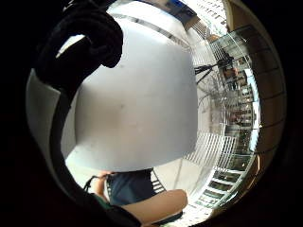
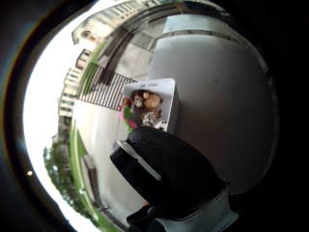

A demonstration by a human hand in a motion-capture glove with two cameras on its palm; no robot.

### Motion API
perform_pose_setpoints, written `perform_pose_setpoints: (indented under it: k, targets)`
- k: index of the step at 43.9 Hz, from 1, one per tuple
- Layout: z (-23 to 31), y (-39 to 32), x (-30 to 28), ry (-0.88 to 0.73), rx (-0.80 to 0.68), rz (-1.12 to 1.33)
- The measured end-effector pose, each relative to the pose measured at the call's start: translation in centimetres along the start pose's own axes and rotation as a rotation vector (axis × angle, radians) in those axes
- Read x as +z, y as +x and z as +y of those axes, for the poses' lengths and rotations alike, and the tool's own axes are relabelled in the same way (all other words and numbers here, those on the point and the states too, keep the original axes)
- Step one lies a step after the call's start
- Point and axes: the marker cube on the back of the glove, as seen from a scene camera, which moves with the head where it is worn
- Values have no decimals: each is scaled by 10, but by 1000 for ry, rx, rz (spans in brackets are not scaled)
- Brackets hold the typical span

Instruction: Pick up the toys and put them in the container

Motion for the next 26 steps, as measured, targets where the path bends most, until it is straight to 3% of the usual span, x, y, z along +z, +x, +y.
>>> perform_pose_setpoints:
  k: [2, 8, 26]
  targets:
    - [4, 13, 3, 16, 142, 73]
    - [21, 76, 10, 34, 230, 56]
    - [76, 187, 47, 31, 193, 151]
